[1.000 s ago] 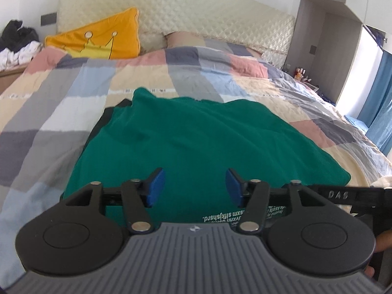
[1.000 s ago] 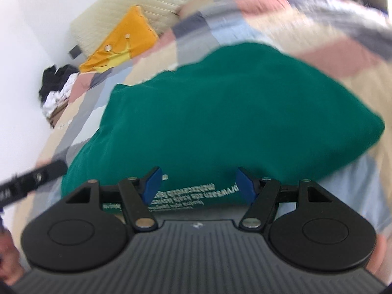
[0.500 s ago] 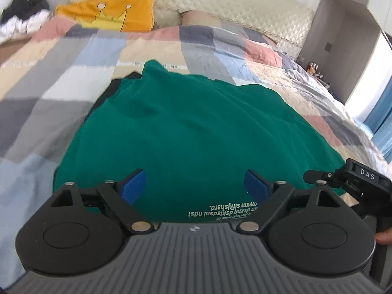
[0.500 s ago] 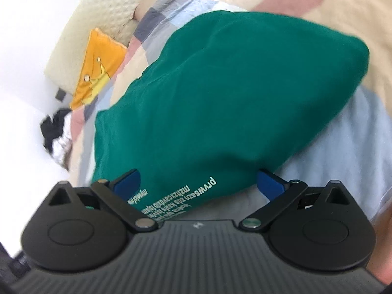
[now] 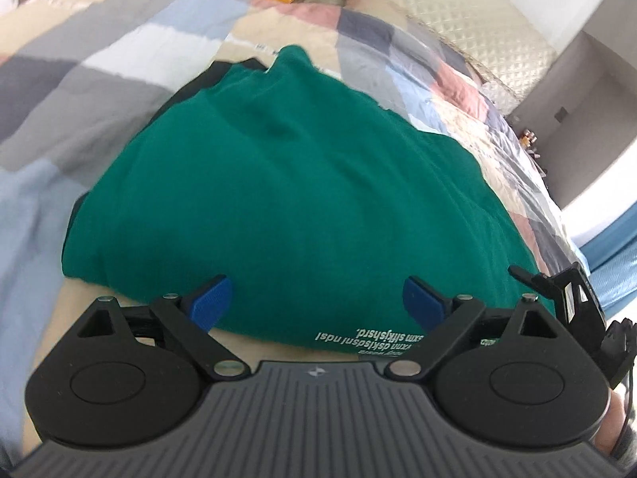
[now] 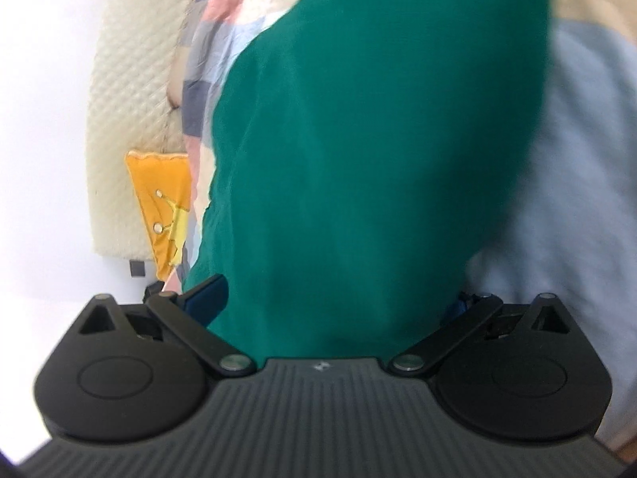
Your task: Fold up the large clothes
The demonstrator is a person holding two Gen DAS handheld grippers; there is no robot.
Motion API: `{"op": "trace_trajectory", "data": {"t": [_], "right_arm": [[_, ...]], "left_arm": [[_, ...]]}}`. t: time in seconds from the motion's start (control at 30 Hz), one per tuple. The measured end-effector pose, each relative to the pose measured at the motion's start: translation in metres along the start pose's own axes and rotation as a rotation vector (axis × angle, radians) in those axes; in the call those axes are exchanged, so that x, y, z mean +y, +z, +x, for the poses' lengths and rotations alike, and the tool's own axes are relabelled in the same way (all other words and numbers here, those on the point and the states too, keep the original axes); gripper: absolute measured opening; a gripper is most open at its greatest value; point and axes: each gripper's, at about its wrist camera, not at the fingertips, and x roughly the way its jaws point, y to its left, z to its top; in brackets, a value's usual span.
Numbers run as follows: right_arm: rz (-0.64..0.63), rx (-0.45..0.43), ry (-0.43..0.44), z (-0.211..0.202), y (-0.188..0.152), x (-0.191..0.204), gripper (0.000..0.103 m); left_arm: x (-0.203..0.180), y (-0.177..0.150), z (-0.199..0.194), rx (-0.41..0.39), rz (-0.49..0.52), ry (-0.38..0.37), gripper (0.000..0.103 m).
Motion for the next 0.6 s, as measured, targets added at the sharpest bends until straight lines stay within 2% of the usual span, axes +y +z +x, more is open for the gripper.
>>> {"op": "trace_trajectory", "data": {"t": [0.23,0.3,0.43,0.6], "right_arm": [[-0.014,-0.023,0.199,-0.01,0.001,0.005,0.103],[-0.031,-0.026,0.205,-0.009,0.0,0.008,0.103],[-0.029,-0.028,0.21,-0.011,0.003,0.01,0.103],[-0.014,-0.033,0.215,-0.015,0.006,0.007,0.103]], "left_arm": [[0.002,-0.003,0.008,0.014,0.008,0.068,0.095],[0.0,-0.005,0.009,0.015,0.026,0.095,0.095],[0.003,-0.007,0.008,0.027,0.017,0.098,0.095],[0.013,-0.008,0.016,0.072,-0.044,0.084,0.095]]}}
